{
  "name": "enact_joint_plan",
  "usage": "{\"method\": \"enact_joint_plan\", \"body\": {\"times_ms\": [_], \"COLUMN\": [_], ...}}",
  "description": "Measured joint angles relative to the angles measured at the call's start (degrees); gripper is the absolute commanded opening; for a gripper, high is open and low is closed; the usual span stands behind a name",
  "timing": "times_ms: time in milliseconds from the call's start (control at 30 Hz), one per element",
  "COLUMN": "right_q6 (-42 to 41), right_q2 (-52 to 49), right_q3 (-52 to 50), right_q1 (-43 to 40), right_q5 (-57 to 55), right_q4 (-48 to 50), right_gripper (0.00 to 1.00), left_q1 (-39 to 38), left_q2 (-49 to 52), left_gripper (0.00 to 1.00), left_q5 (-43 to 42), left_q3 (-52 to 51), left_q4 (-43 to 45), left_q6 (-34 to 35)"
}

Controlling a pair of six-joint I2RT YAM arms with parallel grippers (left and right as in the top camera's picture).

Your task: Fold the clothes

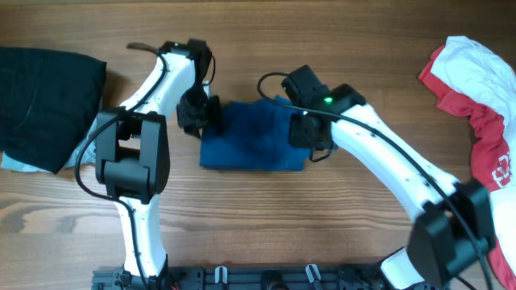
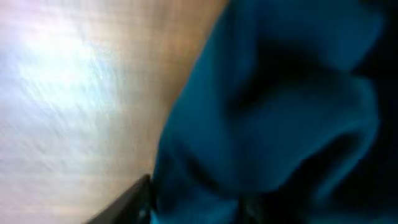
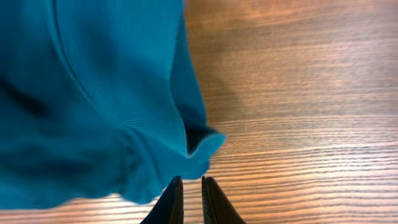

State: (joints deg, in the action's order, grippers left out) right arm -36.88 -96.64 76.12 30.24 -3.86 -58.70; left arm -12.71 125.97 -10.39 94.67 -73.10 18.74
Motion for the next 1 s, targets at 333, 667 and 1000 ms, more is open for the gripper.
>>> {"method": "enact_joint_plan", "body": {"times_ms": [333,667,1000], "right_q6": [17.68,25.94,21.62], "right_q2": [0.63,-2.84,-15.21], "right_q3": [0.00,0.00,0.00], "right_q1": [-1.09,-1.09,-1.09], "right_q5": [9.33,18.75,15.80], "right_q4": [7.41,10.19,10.91], "right_gripper": [0.17,0.18,0.13], "left_q1": [-0.24,-0.44,-1.18], "left_q2": [-10.91,-22.91,-15.69], "left_gripper": [0.59,0.66,0.42], "left_q5": [1.03,4.96,4.83], "left_q3": [-16.24,-16.83,-16.83], "left_q4": [2.58,17.07,24.63], "left_q6": [6.51,8.04,2.78]}}
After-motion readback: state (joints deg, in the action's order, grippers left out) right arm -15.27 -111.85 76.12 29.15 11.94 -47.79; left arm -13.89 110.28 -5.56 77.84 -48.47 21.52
